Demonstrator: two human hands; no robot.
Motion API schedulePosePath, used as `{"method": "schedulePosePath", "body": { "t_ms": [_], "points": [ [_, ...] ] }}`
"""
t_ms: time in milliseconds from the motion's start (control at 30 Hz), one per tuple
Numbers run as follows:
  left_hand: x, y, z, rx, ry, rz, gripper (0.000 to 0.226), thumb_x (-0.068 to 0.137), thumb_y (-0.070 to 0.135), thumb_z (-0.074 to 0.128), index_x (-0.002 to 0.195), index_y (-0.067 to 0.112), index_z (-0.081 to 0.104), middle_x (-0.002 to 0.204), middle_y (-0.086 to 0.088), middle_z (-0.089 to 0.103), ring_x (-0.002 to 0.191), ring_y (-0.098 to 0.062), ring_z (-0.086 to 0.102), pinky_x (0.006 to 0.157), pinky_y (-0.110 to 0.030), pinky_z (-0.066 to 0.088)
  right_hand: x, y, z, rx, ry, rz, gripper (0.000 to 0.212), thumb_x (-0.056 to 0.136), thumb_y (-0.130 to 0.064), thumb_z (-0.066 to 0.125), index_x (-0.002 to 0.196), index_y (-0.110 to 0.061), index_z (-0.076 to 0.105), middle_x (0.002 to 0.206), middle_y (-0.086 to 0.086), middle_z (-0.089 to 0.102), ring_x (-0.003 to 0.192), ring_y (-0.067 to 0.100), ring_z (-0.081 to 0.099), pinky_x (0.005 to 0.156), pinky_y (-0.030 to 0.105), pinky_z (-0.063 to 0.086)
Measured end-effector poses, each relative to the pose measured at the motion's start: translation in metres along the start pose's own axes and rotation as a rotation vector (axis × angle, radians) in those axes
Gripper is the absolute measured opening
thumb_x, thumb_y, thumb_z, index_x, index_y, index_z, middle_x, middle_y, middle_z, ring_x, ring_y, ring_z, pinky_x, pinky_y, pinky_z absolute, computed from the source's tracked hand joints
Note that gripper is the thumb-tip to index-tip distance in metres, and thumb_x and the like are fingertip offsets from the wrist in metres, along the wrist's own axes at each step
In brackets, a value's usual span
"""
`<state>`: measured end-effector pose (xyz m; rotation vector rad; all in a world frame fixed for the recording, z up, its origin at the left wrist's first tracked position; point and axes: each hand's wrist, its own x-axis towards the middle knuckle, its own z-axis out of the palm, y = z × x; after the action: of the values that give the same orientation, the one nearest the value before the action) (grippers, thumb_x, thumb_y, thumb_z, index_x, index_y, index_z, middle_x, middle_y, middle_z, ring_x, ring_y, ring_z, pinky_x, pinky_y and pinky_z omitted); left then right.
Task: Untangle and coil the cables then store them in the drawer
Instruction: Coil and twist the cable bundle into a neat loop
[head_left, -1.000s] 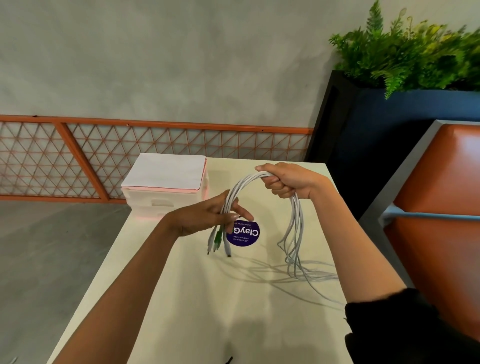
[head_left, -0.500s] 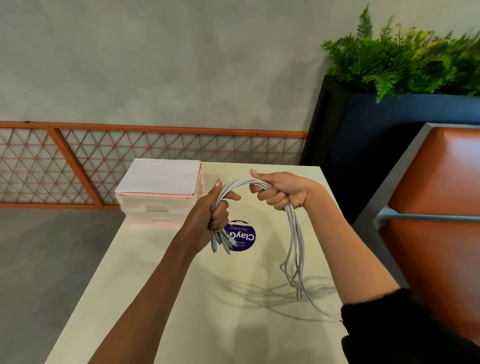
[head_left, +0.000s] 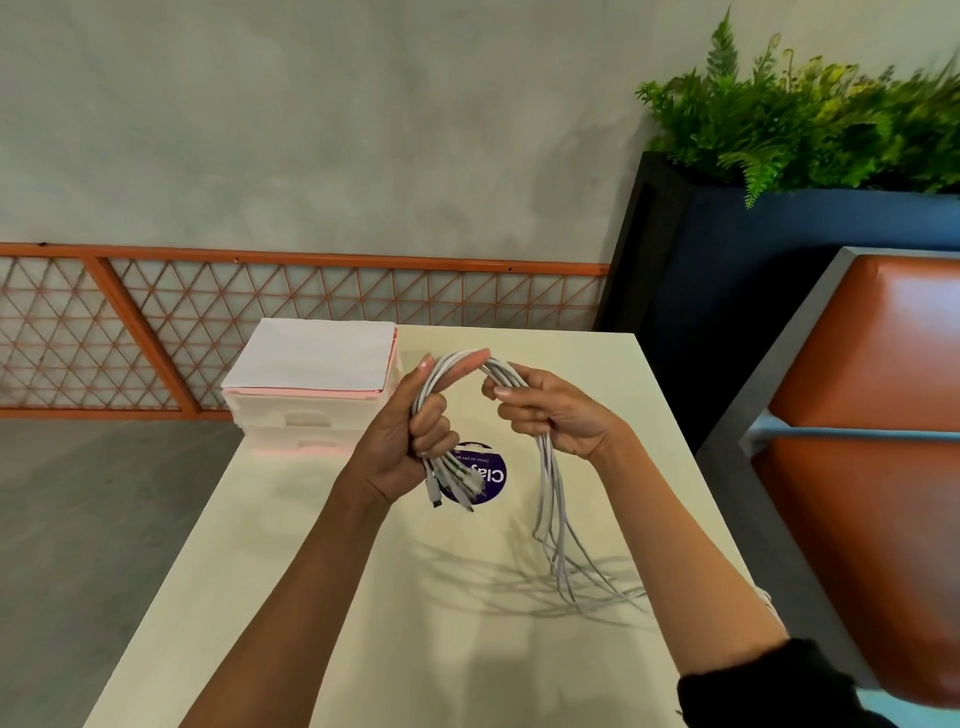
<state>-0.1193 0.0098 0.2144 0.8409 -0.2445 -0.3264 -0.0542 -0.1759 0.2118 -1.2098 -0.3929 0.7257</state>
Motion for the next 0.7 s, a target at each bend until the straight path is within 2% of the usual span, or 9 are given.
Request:
{"method": "schedulePosePath", "body": {
  "t_ms": [67,133,233,300,367,467,567,700],
  "points": [
    [0.0,0.002,-0.004,-0.053,-0.002,0.054,0.061,0.074,0.05,0.073,0.124,0.017,0.065,0.042,0.005,0.012,0.034,-0.009,0.008,0.036,-0.016,0.016,-0.003,0.006,0.003,-0.208,0.154,-0.053,0.007,0.093,-0.01,0.057,0.098,-0.01,0.061,0.071,-0.002,0.052,0.051,0.004,0.044,0.046,0.016,0.038],
    [0.001,0.006,-0.009,-0.09,0.011,0.105,0.06,0.078,0.048,0.069,0.127,0.015,0.061,0.042,0.005,0.012,0.035,-0.008,0.009,0.034,-0.014,0.021,-0.006,0.019,0.006,-0.487,0.363,-0.121,0.017,0.094,-0.022,0.057,0.091,-0.008,0.064,0.058,0.0,0.05,0.051,0.008,0.048,0.053,0.02,0.042],
    [0.002,0.011,-0.012,-0.076,0.064,0.116,0.053,0.082,0.047,0.06,0.125,0.016,0.063,0.042,0.005,0.011,0.035,-0.009,0.007,0.033,-0.014,0.021,-0.009,0.047,0.014,-0.856,0.746,-0.317,0.029,0.098,-0.037,0.045,0.089,-0.01,0.049,0.056,-0.007,0.045,0.05,0.011,0.045,0.053,0.028,0.038],
    [0.003,0.011,-0.01,-0.071,0.106,0.113,0.047,0.089,0.045,0.046,0.121,0.017,0.066,0.042,0.004,0.009,0.035,-0.01,0.005,0.033,-0.014,0.02,-0.009,0.06,0.022,-0.992,0.901,-0.378,0.032,0.098,-0.044,0.03,0.09,-0.015,0.041,0.06,-0.01,0.044,0.052,0.012,0.042,0.051,0.029,0.032],
    [0.002,0.013,-0.01,-0.04,0.139,0.113,0.047,0.09,0.043,0.04,0.117,0.018,0.069,0.043,0.004,0.007,0.036,-0.011,0.004,0.033,-0.015,0.018,-0.007,0.061,0.022,-0.993,0.885,-0.387,0.036,0.1,-0.04,0.025,0.087,-0.013,0.044,0.06,-0.01,0.042,0.052,0.011,0.04,0.051,0.029,0.03],
    [0.0,0.019,-0.02,0.073,0.159,0.105,0.047,0.078,0.05,0.06,0.109,0.019,0.073,0.043,0.004,0.008,0.037,-0.01,0.005,0.035,-0.015,0.016,-0.005,0.044,0.01,-0.855,0.711,-0.281,0.039,0.103,-0.035,0.03,0.071,-0.015,0.043,0.06,-0.006,0.041,0.055,0.01,0.037,0.058,0.028,0.032],
    [-0.004,0.025,-0.034,0.236,0.193,0.06,0.057,0.058,0.061,0.078,0.095,0.017,0.077,0.039,0.008,0.012,0.034,-0.005,0.008,0.037,-0.017,0.013,-0.004,0.015,-0.001,-0.577,0.568,-0.052,0.047,0.102,-0.038,0.034,0.058,-0.022,0.035,0.051,-0.012,0.032,0.043,0.003,0.024,0.043,0.018,0.02],
    [-0.009,0.026,-0.041,0.421,0.167,-0.025,0.054,0.055,0.069,0.077,0.076,0.018,0.074,0.038,0.013,0.022,0.033,-0.001,0.015,0.038,-0.016,0.017,-0.009,-0.015,-0.01,-0.326,0.51,0.143,0.045,0.101,-0.031,0.033,0.056,-0.023,0.029,0.047,-0.01,0.024,0.04,0.005,0.014,0.038,0.019,0.007]
  ]
}}
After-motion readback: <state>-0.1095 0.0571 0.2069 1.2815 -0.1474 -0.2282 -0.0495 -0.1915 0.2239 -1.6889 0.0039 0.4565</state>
